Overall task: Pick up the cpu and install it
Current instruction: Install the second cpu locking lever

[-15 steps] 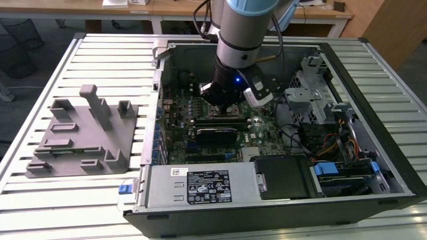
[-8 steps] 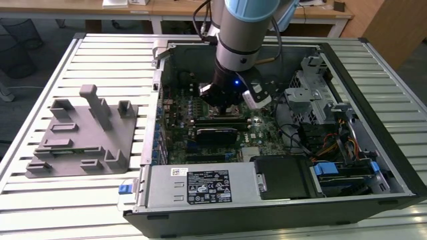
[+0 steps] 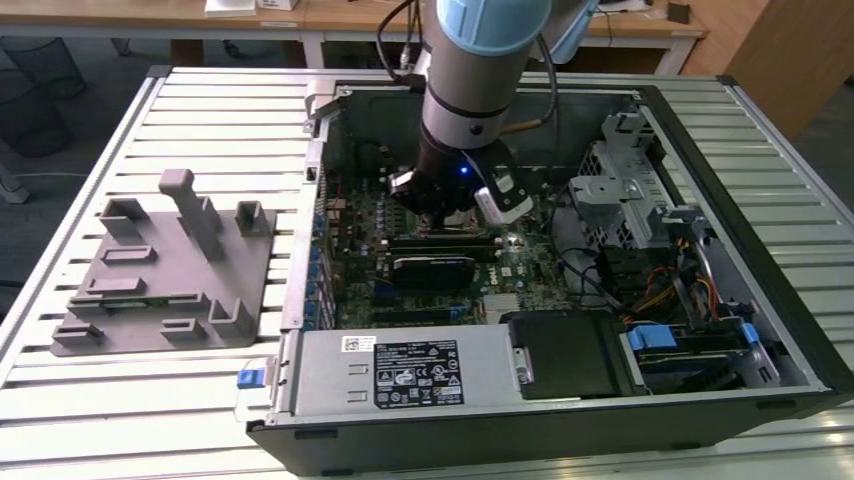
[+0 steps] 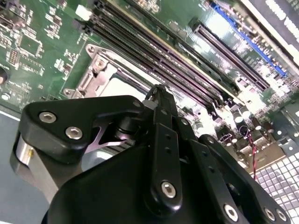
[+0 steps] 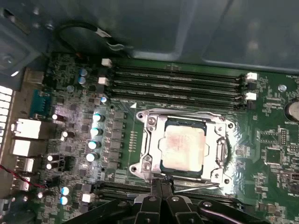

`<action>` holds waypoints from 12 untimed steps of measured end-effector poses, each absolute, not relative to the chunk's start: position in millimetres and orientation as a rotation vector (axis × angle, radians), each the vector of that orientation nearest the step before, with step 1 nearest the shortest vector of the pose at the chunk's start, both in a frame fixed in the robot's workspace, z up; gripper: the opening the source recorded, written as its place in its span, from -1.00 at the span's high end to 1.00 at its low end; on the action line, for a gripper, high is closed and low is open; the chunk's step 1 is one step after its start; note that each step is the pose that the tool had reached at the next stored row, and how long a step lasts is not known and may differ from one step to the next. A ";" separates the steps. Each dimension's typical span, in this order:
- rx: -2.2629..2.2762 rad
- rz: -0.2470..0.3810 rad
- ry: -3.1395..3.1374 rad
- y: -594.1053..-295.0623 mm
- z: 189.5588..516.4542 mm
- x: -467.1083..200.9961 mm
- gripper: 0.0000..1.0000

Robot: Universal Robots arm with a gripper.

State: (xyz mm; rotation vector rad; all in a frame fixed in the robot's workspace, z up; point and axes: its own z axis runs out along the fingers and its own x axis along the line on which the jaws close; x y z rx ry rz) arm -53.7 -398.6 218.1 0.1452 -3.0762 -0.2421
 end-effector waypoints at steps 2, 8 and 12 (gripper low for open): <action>0.146 -0.260 -3.075 -399.9 217.7 -54.3 0.79; 0.146 -0.268 -3.075 -405.9 216.3 -55.2 0.79; 0.146 -0.270 -3.075 -406.8 214.7 -59.0 0.79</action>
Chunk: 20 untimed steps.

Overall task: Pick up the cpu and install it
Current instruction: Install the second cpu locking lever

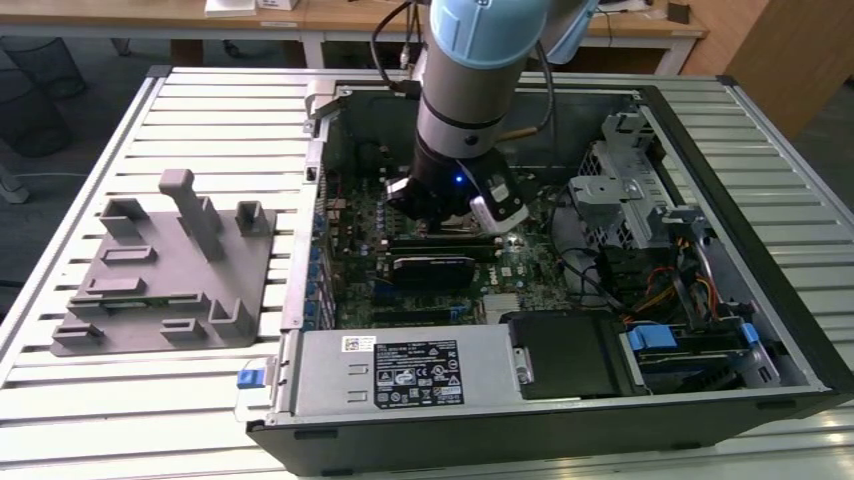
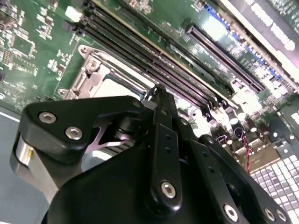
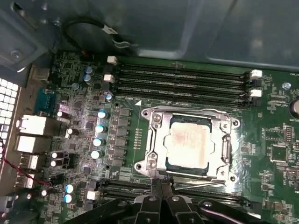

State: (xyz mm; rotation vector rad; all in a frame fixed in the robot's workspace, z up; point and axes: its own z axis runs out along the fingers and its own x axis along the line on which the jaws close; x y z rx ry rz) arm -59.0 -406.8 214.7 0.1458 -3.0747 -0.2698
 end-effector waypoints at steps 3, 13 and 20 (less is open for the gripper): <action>0.146 -0.270 -3.075 -406.8 211.3 -62.1 0.79; 0.146 -0.295 -3.072 -407.1 201.6 -64.2 0.79; 0.147 -0.333 -3.069 -411.2 201.0 -66.8 0.79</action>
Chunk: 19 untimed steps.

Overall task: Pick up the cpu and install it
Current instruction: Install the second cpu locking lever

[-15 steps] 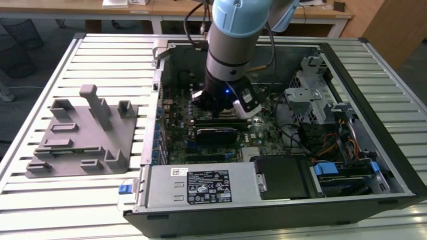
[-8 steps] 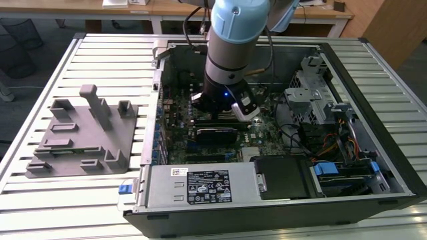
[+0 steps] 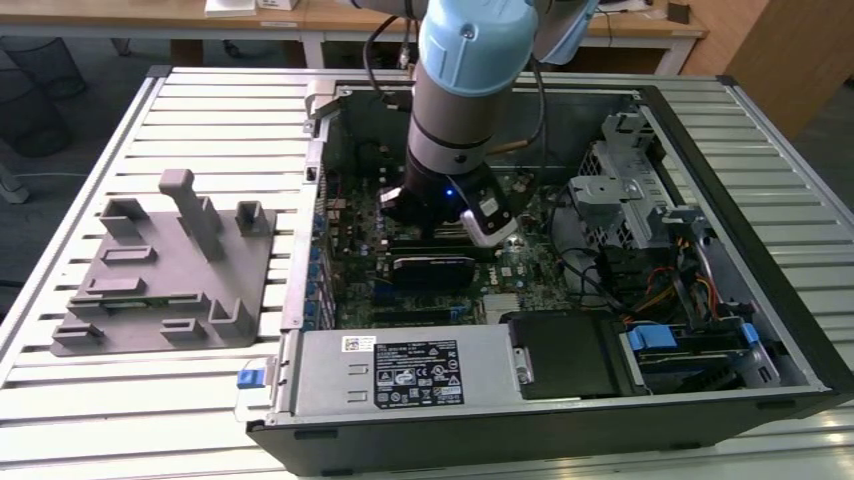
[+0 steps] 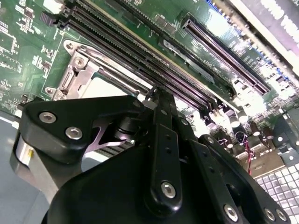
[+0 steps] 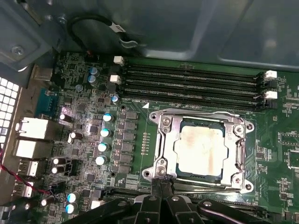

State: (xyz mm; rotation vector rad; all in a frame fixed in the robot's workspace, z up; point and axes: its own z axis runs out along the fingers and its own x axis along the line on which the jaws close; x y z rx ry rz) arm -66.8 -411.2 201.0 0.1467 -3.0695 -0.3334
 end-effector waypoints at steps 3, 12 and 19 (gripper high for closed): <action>0.147 -0.336 -3.069 -414.8 200.6 -67.1 0.79; 0.147 -0.346 -3.068 -419.0 198.8 -71.3 0.79; 0.148 -0.372 -3.066 -419.0 194.8 -76.8 0.79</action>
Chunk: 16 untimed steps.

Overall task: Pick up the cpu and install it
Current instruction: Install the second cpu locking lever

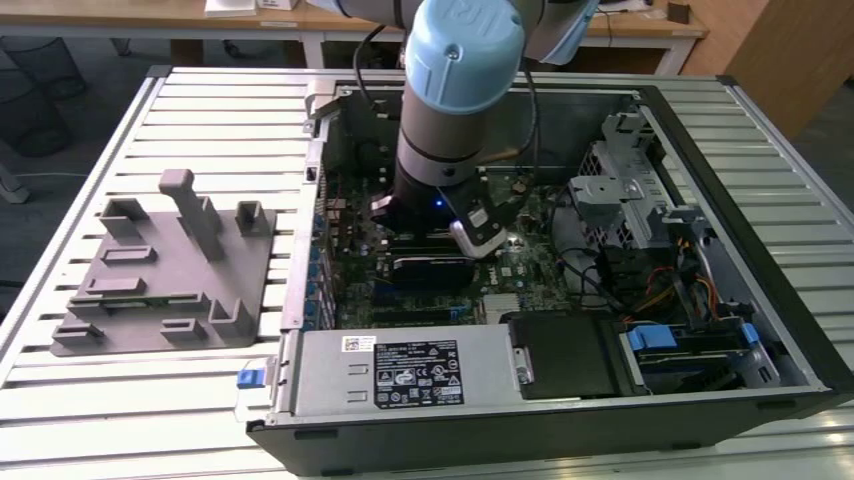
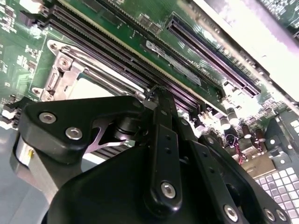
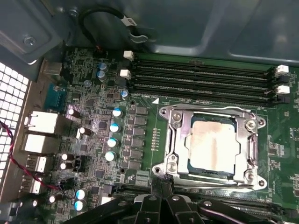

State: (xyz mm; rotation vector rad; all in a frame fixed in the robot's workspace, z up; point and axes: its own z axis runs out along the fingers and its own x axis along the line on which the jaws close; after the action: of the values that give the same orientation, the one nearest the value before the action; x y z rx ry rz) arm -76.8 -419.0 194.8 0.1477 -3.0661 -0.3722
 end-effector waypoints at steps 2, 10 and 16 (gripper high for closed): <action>0.148 -0.384 -3.065 -419.0 193.7 -77.1 0.79; 0.149 -0.430 -3.060 -419.0 190.5 -77.8 0.79; 0.150 -0.448 -3.058 -418.4 189.4 -81.7 0.79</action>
State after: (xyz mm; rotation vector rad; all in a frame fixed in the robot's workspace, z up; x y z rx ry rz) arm -81.7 -418.4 189.4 0.1497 -3.0583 -0.4478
